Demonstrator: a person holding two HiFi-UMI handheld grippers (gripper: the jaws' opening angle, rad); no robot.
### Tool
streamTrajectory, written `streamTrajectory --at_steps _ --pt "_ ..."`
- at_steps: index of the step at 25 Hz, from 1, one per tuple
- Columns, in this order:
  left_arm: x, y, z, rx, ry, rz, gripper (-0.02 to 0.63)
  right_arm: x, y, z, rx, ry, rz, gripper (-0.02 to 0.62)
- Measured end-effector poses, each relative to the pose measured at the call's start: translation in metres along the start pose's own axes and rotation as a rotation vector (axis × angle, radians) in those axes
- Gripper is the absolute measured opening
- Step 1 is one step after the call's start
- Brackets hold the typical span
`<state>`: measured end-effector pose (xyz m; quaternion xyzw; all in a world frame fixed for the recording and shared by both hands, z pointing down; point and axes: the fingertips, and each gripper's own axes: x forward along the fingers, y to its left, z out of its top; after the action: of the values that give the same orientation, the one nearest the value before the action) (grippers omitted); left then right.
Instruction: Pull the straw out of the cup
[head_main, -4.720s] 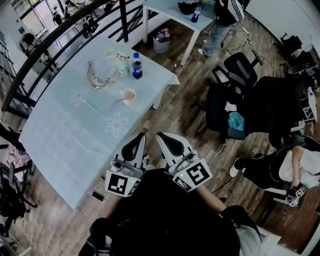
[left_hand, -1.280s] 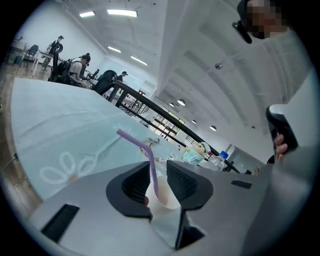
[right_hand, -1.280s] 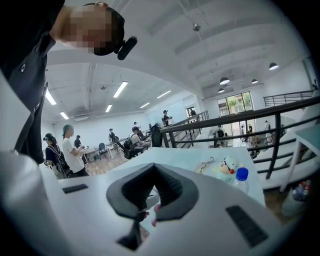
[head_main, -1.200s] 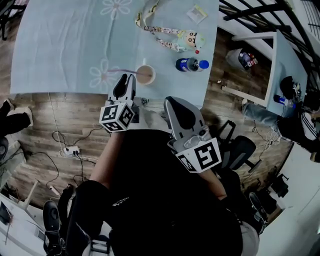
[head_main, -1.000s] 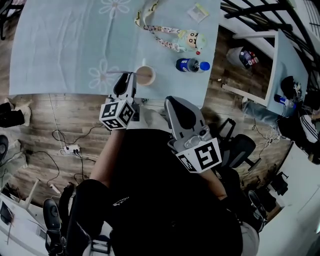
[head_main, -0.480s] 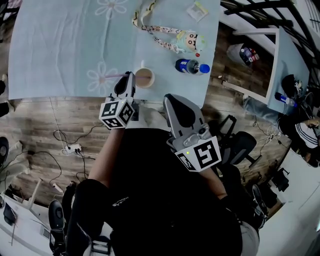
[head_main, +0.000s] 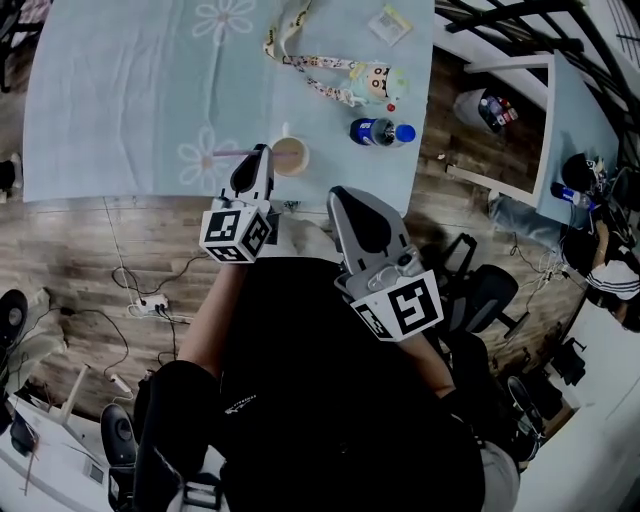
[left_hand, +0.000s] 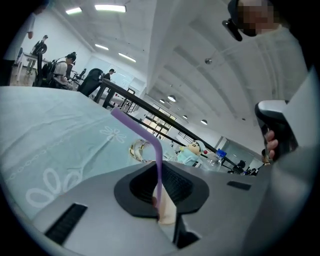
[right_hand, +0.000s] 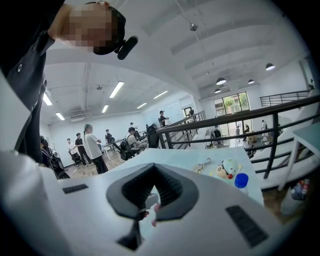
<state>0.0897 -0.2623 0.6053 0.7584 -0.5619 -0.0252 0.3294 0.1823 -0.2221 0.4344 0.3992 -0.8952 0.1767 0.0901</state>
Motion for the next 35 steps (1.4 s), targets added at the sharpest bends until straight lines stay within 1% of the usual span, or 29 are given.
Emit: streamTrajectory --at_steps 8,15,17,21,24,28,31,35 --pt "-0.023 -0.042 0.025 0.208 -0.087 -0.058 0.032 -0.024 0.011 0.001 -0.012 -0.040 -0.001 0.009" --pt "-0.056 -0.085 0.048 0.320 -0.161 -0.120 0.032 -0.048 0.020 0.006 -0.036 -0.091 -0.001 0.009" --pt "-0.066 -0.097 0.054 0.340 -0.169 -0.134 0.032 -0.054 0.022 0.006 -0.039 -0.101 0.000 0.009" --pt "-0.086 -0.117 0.068 0.322 -0.170 -0.122 0.032 -0.068 0.025 0.008 -0.040 -0.122 0.000 0.009" --pt "-0.100 -0.134 0.078 0.373 -0.199 -0.144 0.032 -0.076 0.026 0.010 -0.044 -0.157 -0.006 0.009" --pt "-0.119 -0.163 0.089 0.445 -0.251 -0.198 0.032 -0.092 0.027 0.013 -0.051 -0.193 -0.019 0.009" --pt "-0.132 -0.177 0.089 0.473 -0.254 -0.218 0.032 -0.103 0.026 0.017 -0.052 -0.220 -0.034 0.009" --pt "-0.147 -0.197 0.099 0.492 -0.299 -0.256 0.032 -0.114 0.026 0.025 -0.056 -0.251 -0.053 0.009"
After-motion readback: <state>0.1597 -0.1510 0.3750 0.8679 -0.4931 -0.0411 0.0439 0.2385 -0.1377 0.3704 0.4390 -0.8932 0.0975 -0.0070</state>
